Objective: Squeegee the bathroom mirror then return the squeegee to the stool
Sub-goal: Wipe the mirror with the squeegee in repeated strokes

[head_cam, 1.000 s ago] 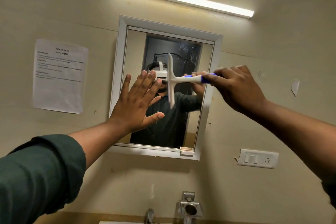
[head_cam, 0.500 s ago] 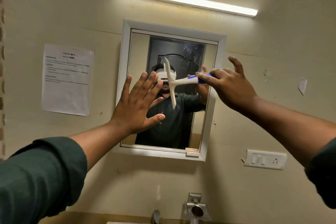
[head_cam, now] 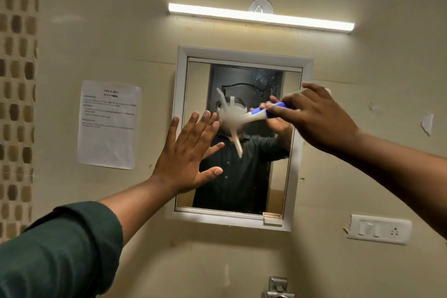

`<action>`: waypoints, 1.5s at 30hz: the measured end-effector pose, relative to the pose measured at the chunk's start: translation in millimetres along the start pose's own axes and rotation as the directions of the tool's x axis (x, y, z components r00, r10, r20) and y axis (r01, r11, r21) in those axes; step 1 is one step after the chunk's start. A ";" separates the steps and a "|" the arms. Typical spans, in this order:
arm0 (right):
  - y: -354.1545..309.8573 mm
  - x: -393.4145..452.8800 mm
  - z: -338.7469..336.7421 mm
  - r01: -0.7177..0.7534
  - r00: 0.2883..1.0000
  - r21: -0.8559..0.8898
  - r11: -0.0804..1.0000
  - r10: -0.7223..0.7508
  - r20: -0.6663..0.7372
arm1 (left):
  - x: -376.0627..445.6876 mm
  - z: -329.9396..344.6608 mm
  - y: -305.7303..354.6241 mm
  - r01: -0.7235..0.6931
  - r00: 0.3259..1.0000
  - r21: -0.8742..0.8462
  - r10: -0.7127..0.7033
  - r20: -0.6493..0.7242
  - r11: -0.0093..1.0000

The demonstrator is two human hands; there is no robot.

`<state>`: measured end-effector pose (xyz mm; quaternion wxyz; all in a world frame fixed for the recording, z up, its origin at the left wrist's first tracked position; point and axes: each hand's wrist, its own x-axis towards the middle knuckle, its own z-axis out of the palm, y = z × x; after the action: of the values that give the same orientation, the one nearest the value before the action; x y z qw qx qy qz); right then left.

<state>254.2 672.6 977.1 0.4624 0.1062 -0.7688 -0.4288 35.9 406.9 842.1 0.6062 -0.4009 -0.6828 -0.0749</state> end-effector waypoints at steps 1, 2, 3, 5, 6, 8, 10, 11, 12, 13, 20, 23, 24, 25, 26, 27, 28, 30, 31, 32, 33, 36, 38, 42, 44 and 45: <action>-4.3 11.6 0.3 0.018 1.000 0.001 1.000 -0.018 -0.002 | 1.8 -0.7 0.9 -0.002 1.000 -0.013 0.002 -0.008 1.000; -7.0 22.7 2.1 0.028 1.000 0.001 1.000 -0.028 0.003 | 3.2 -1.2 2.1 -0.010 1.000 -0.029 0.009 -0.021 1.000; -9.4 33.5 4.2 0.031 0.999 0.004 1.000 -0.031 0.014 | 4.3 -2.1 3.3 -0.021 0.999 -0.046 0.020 -0.032 0.999; -11.9 52.9 9.0 0.027 0.999 0.010 1.000 -0.028 0.040 | 4.9 -3.3 6.1 -0.035 0.999 -0.069 0.032 -0.043 0.997; -12.3 61.1 10.8 0.021 0.999 0.012 1.000 -0.021 0.044 | 4.6 -3.0 7.2 -0.033 0.998 -0.074 0.030 -0.048 0.997; -12.2 74.7 11.5 0.010 0.999 0.030 0.999 -0.011 0.042 | 3.8 -1.9 7.9 -0.022 0.999 -0.074 0.018 -0.052 0.997; -9.0 82.5 10.4 0.024 0.999 0.052 0.998 -0.026 0.033 | 3.1 -0.4 6.5 -0.012 0.999 -0.060 0.009 -0.048 0.998; -5.6 83.7 9.4 0.040 0.998 0.059 0.997 -0.042 0.039 | 3.0 0.1 5.5 -0.009 0.999 -0.047 0.007 -0.045 0.999; -0.7 83.4 8.1 0.054 0.997 0.064 0.996 -0.058 0.050 | 3.1 0.2 4.3 -0.007 0.999 -0.034 0.006 -0.043 0.999; 5.7 81.4 6.1 0.057 0.996 0.070 0.996 -0.062 0.063 | 4.0 -0.1 3.0 -0.005 0.999 -0.022 0.004 -0.041 1.000; 60.9 35.0 3.6 -0.027 0.990 -0.007 1.000 0.028 0.141 | 9.0 1.1 1.4 0.023 1.000 0.019 -0.022 -0.015 1.000; 82.5 11.5 3.3 -0.087 0.982 -0.055 0.995 0.095 0.160 | 12.8 2.8 1.6 0.030 0.999 0.027 -0.029 -0.017 0.999; 88.5 4.2 3.6 -0.098 0.981 -0.063 0.993 0.107 0.163 | 14.5 3.3 1.6 0.030 0.999 0.032 -0.030 -0.018 0.999; 92.6 -2.0 3.1 -0.105 0.980 -0.065 0.992 0.114 0.163 | 16.2 3.8 1.8 0.031 0.999 0.033 -0.031 -0.020 0.999; 94.8 -6.7 3.4 -0.111 0.980 -0.065 0.992 0.120 0.157 | 18.1 4.5 1.5 0.030 0.999 0.033 -0.030 -0.024 0.999; 94.5 -9.2 3.1 -0.114 0.983 -0.057 0.992 0.121 0.139 | 19.6 4.7 1.3 0.030 0.999 0.033 -0.029 -0.028 0.999; 91.6 -9.6 1.7 -0.116 0.986 -0.040 0.992 0.120 0.115 | 21.3 4.8 1.3 0.030 0.999 0.034 -0.029 -0.032 0.999; 80.1 -4.9 -1.2 -0.115 0.991 -0.003 0.993 0.115 0.073 | 24.4 4.8 1.2 0.034 0.999 0.036 -0.032 -0.036 0.999; 72.2 -0.4 -2.6 -0.114 0.992 0.016 0.993 0.113 0.061 | 25.8 4.6 1.6 0.042 0.998 0.033 -0.041 -0.037 0.999; 64.2 4.5 -3.7 -0.112 0.993 0.036 0.993 0.110 0.053 | 27.4 4.5 2.8 0.053 0.998 0.028 -0.052 -0.037 0.998; 56.7 9.6 -3.8 -0.108 0.993 0.051 0.993 0.105 0.046 | 28.7 4.4 4.7 0.065 0.997 0.023 -0.064 -0.040 0.998; 37.9 23.6 -0.6 -0.088 0.996 0.062 0.994 0.085 0.040 | 29.3 5.0 12.3 0.080 0.996 0.007 -0.080 -0.048 0.997; 31.0 27.6 1.5 -0.082 0.995 0.054 0.995 0.079 0.056 | 27.3 5.4 16.7 0.068 0.997 0.002 -0.068 -0.038 0.998; 37.6 14.1 0.2 -0.106 0.991 0.033 0.994 0.103 0.088 | 21.9 5.2 19.1 0.059 0.998 -0.012 -0.059 -0.027 0.998; 48.6 0.4 -1.9 -0.141 0.986 0.031 0.989 0.138 0.096 | 18.9 4.4 18.1 0.058 0.998 -0.012 -0.059 -0.019 0.998; 54.7 -7.4 -2.5 -0.158 0.983 0.027 0.987 0.154 0.098 | 17.0 4.4 17.7 0.060 0.998 -0.009 -0.061 -0.014 0.998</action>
<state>273.0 708.7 1014.5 0.4552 0.0329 -0.8033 -0.3826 44.8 429.0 849.3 0.6067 -0.3821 -0.6900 -0.0990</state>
